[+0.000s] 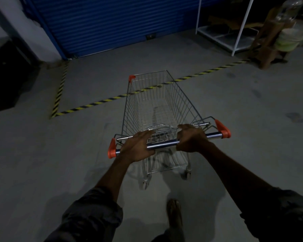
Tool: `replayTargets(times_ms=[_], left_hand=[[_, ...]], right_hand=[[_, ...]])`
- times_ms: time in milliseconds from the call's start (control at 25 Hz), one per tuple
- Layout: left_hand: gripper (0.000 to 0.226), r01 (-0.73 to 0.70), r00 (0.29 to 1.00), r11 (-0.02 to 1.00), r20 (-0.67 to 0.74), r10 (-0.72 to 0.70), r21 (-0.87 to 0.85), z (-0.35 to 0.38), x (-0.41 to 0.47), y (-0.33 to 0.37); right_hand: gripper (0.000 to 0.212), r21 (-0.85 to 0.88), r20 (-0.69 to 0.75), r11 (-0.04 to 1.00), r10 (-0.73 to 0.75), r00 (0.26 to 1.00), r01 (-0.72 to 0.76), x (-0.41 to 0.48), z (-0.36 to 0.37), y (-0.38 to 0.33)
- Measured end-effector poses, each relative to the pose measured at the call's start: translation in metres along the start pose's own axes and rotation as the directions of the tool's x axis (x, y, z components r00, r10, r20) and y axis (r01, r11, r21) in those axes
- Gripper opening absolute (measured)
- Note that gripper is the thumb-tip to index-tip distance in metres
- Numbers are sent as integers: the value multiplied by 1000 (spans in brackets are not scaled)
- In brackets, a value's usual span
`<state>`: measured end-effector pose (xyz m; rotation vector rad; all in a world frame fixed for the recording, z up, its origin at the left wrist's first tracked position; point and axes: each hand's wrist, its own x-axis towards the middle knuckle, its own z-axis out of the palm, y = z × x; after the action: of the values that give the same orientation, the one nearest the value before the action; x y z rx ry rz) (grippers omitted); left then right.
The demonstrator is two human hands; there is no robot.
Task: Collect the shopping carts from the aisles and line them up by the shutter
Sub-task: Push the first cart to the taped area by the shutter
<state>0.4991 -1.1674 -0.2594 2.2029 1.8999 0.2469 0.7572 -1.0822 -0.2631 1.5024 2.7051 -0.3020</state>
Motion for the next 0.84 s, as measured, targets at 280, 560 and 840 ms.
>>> replayTargets(times_ms=[280,560,840], left_hand=[[90,20,999,1000,27,-20,-8,-8,157,-10],[96,41,995,998,90,-38,-37,-11,313,-18],[88,43,999,996,-12,-44,-74,-10,464,-17]], right_hand=[[57,-61,-58,998,-27,998,23,118,-37,84],[48,-18,30,999,34,999,-34,233,-78,170],[50,-20,-40,998,55,998,-55,352,-104,268]])
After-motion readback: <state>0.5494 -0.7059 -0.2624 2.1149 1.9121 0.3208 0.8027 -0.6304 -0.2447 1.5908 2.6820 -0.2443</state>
